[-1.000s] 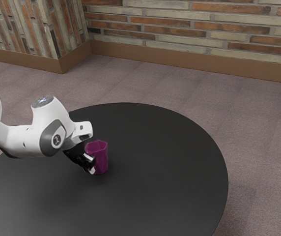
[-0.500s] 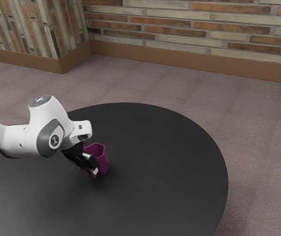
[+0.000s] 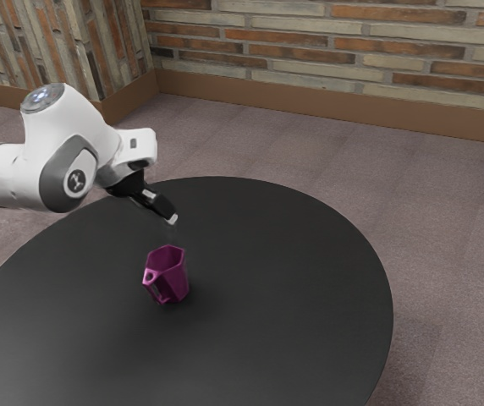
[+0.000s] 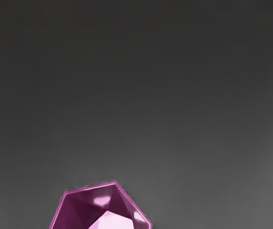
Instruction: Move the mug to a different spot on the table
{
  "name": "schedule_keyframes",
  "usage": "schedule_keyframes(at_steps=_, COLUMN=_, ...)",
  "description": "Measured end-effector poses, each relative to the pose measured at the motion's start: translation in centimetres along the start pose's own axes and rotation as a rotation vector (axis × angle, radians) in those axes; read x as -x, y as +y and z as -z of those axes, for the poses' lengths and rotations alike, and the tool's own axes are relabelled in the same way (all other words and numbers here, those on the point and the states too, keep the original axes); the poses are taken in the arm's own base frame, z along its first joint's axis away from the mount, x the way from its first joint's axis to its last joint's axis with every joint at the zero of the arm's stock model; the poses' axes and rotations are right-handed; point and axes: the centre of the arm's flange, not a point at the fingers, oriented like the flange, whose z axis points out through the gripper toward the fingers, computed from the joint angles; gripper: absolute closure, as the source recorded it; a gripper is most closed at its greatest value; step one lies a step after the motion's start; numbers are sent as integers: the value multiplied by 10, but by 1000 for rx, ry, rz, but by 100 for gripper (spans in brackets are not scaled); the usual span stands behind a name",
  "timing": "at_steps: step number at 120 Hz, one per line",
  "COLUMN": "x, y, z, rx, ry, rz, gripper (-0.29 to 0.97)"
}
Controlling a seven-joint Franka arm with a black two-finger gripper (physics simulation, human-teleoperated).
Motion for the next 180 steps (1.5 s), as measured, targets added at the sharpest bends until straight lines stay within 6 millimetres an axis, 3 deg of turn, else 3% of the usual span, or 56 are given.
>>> schedule_keyframes(at_steps=8, x=-26, y=0, z=29, rx=-22, ry=4, rz=-45, gripper=1)
schedule_keyframes(at_steps=28, x=-61, y=-1, z=78, rx=-75, ry=-47, rz=-119, gripper=0)
schedule_keyframes(at_steps=48, x=-98, y=-20, z=75, rx=-91, ry=-137, rz=-148, gripper=0)
schedule_keyframes(at_steps=57, x=-102, y=-26, z=66, rx=-89, ry=-182, rz=-149, gripper=0)
schedule_keyframes(at_steps=65, x=-106, y=-29, z=71, rx=-94, ry=-198, rz=-148, gripper=0)
schedule_keyframes(at_steps=73, x=-118, y=-31, z=94, rx=-107, ry=-185, rz=-146, gripper=0)
schedule_keyframes(at_steps=80, x=-139, y=-34, z=142, rx=-135, ry=-131, rz=-142, gripper=0)
schedule_keyframes(at_steps=84, x=-144, y=-36, z=154, rx=-151, ry=-130, rz=-145, gripper=0)
schedule_keyframes(at_steps=128, x=-138, y=-59, z=146, rx=-188, ry=-264, rz=-127, gripper=0)
schedule_keyframes(at_steps=180, x=-138, y=-47, z=144, rx=-180, ry=-285, rz=-141, gripper=0)
